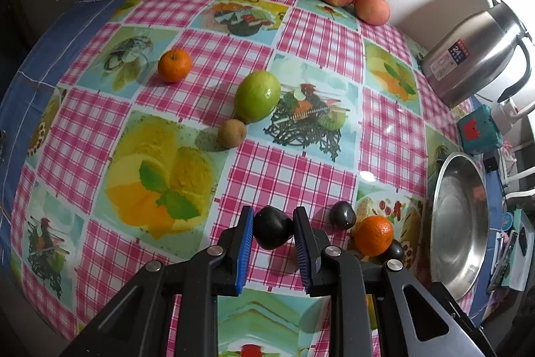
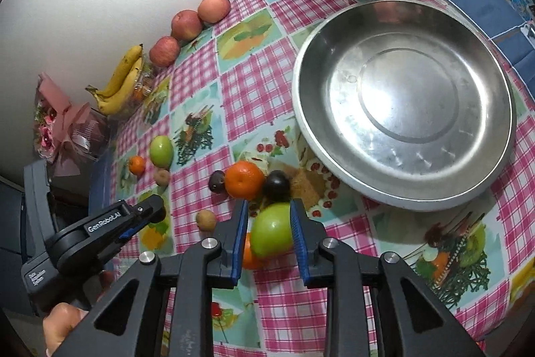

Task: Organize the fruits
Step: 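Grasp and lift the green apple with the right tool while the left tool holds the plum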

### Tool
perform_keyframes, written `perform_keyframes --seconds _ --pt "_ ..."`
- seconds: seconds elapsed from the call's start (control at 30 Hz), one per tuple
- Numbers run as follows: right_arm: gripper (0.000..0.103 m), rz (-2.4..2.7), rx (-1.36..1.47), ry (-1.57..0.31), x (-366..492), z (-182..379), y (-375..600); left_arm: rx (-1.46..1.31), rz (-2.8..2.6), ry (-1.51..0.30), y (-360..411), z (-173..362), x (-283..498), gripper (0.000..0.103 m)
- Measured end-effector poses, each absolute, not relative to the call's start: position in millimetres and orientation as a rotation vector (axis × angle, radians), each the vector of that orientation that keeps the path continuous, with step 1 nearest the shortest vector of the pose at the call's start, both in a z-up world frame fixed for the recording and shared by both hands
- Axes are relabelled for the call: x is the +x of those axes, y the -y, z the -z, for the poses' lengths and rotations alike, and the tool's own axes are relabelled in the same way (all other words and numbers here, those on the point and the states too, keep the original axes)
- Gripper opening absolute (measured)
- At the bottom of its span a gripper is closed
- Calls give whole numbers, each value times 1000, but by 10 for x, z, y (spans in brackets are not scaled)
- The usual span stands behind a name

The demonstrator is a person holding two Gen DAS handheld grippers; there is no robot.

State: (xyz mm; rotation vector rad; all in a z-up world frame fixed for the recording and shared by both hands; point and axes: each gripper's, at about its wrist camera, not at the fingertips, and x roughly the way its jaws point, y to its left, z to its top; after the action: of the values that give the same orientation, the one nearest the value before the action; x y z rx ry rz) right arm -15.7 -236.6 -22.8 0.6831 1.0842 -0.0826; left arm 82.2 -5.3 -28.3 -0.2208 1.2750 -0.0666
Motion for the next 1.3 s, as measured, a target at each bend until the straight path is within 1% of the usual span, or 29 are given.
perform_keyframes --seconds 0.2,0.37,0.4,0.43,0.53,0.6,1.07,1.13,1.3 --pt "27 102 704 -1111 -144 319 2437 -233 63 -1298 40 345 817 26" --pt "27 103 697 -1189 -136 455 2404 -262 72 -1311 27 367 799 26" --pt "30 105 682 -1189 -147 457 2389 -267 74 -1311 23 366 795 26" --pt "35 115 657 -1197 -151 459 2371 -273 77 -1312 19 367 790 26" --pt "37 145 615 -1237 -145 536 2344 -289 86 -1317 16 376 783 25" --pt "40 145 629 -1253 -152 596 2353 -296 91 -1320 14 379 782 25" --pt "44 64 671 -1244 -254 568 2266 -329 110 -1332 12 391 789 26" --pt "49 33 691 -1252 -261 586 2231 -329 113 -1332 15 391 787 26" --pt "51 -34 709 -1294 -211 690 2091 -335 110 -1334 3 397 782 26"
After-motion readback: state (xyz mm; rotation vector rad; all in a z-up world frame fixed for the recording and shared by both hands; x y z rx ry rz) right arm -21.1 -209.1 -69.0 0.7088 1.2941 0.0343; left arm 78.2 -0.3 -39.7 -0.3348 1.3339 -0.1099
